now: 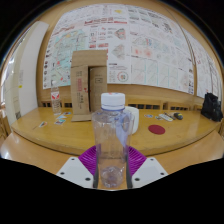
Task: Pour water
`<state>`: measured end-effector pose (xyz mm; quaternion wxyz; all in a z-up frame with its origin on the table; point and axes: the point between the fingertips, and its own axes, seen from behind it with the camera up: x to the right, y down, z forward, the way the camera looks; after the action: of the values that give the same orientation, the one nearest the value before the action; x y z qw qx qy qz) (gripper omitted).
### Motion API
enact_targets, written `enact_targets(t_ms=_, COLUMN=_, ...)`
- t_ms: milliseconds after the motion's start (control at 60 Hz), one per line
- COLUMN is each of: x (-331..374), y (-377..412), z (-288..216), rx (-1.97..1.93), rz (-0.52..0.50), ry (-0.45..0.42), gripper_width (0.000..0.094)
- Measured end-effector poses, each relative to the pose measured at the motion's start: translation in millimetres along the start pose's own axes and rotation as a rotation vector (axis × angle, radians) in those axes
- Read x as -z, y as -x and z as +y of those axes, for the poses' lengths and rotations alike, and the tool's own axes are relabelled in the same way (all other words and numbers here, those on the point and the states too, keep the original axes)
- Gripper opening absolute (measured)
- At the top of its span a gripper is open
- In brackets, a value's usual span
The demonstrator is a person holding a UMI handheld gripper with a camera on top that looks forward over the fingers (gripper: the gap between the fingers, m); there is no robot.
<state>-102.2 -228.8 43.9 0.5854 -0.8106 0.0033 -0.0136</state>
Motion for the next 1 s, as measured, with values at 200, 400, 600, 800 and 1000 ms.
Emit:
enact_targets(t_ms=200, x=9, y=17, z=-13, rx=0.051, rz=-0.051, ry=-0.005, gripper_width=0.0318)
enact_targets(t_ms=400, x=20, y=84, z=-109, rx=-0.125, rz=-0.259, ry=-0.098, gripper_width=0.0316)
enact_targets(t_ms=600, x=5, y=119, z=-251, rx=-0.657, rz=-0.526, ry=-0.236, gripper_width=0.0318)
enact_targets(t_ms=800, x=-28, y=88, z=-330, rx=-1.412, rz=-0.809, ry=-0.274, gripper_width=0.0314)
enact_targets(t_ms=1000, x=-75, y=53, z=-306, rx=-1.889, rz=-0.888, ry=-0.246, gripper_width=0.0316)
